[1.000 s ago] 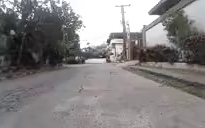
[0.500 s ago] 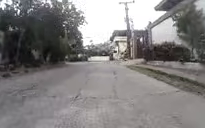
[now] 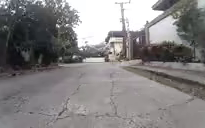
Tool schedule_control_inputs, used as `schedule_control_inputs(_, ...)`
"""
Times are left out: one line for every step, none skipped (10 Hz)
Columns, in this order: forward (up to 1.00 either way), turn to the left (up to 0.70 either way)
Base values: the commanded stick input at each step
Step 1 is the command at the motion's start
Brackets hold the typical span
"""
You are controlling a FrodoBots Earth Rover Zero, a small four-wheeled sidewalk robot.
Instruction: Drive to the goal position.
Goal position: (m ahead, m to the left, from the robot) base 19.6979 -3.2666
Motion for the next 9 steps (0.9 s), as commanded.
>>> schedule_control_inputs(1.0, -0.17)
schedule_control_inputs(1.0, -0.17)
schedule_control_inputs(1.0, -0.17)
schedule_control_inputs(1.0, -0.1)
schedule_control_inputs(1.0, -0.02)
schedule_control_inputs(1.0, 0.19)
schedule_control_inputs(1.0, 0.21)
schedule_control_inputs(1.0, 0.23)
schedule_control_inputs(1.0, 0.23)
